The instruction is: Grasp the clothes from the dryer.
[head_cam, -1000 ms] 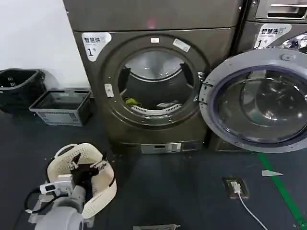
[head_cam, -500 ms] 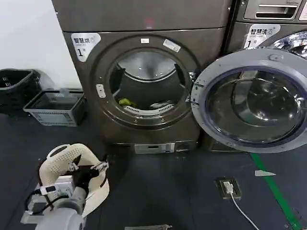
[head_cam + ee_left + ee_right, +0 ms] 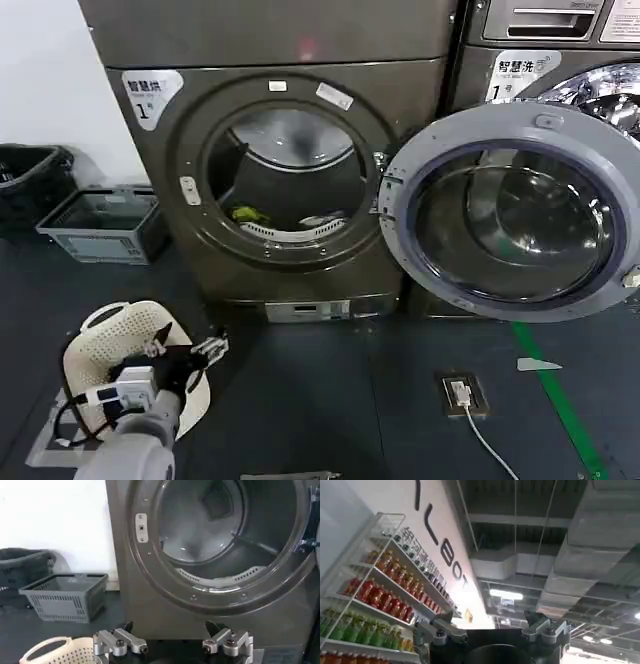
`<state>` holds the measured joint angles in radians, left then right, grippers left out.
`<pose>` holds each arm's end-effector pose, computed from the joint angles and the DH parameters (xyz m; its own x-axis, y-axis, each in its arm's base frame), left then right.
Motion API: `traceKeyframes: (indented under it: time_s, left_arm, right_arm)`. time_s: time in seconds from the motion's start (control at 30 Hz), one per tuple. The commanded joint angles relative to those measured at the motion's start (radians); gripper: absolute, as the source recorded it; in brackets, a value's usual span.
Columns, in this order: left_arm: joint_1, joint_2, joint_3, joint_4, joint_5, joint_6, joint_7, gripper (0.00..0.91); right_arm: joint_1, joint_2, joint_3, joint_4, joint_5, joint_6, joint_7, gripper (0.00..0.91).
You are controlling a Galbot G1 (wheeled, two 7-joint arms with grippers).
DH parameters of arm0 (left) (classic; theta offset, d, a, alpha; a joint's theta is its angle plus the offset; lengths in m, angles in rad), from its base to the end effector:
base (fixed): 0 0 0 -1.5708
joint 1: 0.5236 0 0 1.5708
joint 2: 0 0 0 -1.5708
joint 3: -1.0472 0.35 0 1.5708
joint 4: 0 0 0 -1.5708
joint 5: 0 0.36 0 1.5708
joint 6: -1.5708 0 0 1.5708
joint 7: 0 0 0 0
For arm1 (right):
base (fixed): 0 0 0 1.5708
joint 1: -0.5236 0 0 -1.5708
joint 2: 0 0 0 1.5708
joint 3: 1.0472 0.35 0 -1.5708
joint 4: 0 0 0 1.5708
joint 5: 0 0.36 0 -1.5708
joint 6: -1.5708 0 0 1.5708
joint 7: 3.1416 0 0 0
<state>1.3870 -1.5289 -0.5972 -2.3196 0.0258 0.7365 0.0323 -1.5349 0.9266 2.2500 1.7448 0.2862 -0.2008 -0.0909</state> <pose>0.2133 0.0238 -0.1857 -0.9459 -0.0580 0.3192 -0.0351 0.9964 0.0772 -0.0578 -0.4528 0.0084 -0.2733 0.7956 -0.5407 0.9555 0.1596 -0.2481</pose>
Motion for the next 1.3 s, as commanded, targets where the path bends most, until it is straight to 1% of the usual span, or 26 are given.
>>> traceKeyframes:
  time_s: [0.03,1.1,1.3]
  left_arm:
    - [0.0,0.0,0.0,0.002,0.0,0.049,0.002,0.907]
    - [0.003,-0.001,0.002,0.001,0.001,0.049,0.002,0.907]
    - [0.002,0.0,0.002,-0.001,0.001,0.049,0.002,0.907]
  right_arm:
    - [0.0,0.001,0.001,0.0,0.001,0.0,0.0,0.907]
    - [-0.002,0.015,0.006,-0.012,-0.002,0.014,-0.005,0.907]
    - [-0.001,0.021,0.002,-0.005,0.01,0.024,0.008,0.907]
